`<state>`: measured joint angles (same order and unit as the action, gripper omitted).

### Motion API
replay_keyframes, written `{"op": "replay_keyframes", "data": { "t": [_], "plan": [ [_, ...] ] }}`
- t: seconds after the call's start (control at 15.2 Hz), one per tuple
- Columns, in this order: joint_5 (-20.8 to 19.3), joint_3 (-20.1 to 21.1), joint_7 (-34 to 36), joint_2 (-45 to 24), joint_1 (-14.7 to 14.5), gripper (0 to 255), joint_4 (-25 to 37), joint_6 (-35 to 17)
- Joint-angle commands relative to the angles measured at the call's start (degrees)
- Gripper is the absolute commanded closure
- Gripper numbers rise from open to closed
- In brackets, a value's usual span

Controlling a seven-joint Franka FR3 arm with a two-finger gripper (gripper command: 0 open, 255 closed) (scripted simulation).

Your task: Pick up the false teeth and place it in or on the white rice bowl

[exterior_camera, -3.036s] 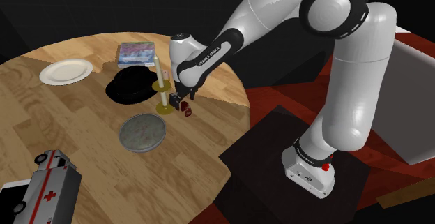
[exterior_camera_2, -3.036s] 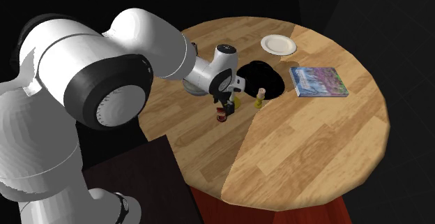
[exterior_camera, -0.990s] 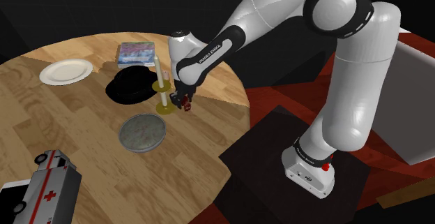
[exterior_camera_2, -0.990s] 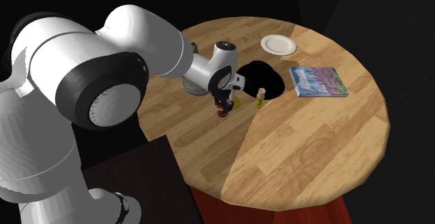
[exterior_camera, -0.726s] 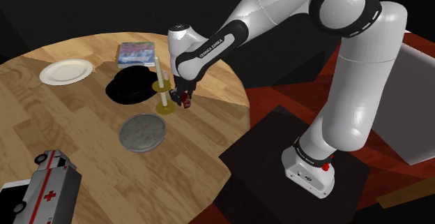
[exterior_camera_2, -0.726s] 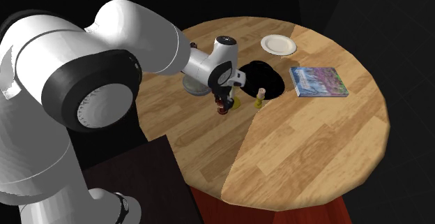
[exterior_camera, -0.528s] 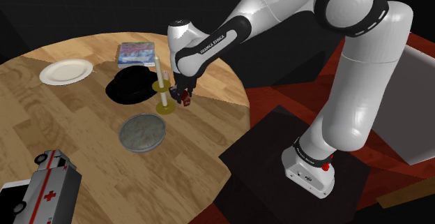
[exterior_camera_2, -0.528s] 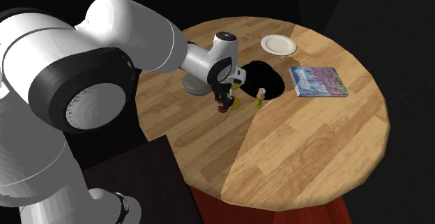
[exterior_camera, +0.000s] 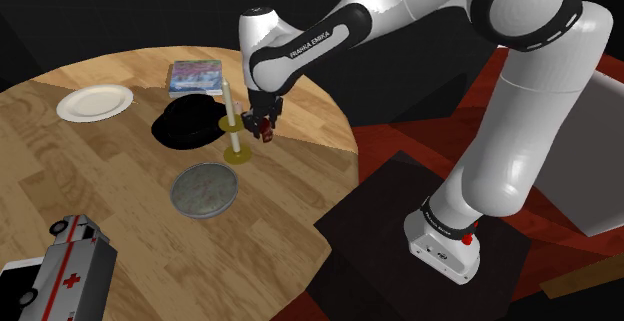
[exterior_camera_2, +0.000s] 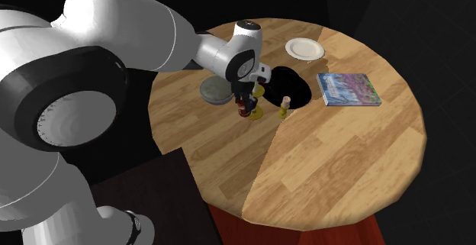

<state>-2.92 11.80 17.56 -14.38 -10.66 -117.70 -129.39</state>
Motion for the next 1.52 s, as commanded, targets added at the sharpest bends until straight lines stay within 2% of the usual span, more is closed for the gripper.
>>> {"op": "replay_keyframes", "data": {
  "t": [0.0, 0.53, 0.99, 1.45],
  "plan": [
    [0.2, 0.1, -0.1, 0.8, 0.0, 255, 0.4, 1.2],
    [1.1, 0.3, -0.6, 3.9, 0.2, 255, 2.5, 6.3],
    [-0.8, 3.3, 8.7, -1.8, -5.6, 255, 10.8, 9.0],
    [-3.3, 5.2, 17.3, -10.0, -12.2, 255, 22.9, 13.4]
  ]
}}
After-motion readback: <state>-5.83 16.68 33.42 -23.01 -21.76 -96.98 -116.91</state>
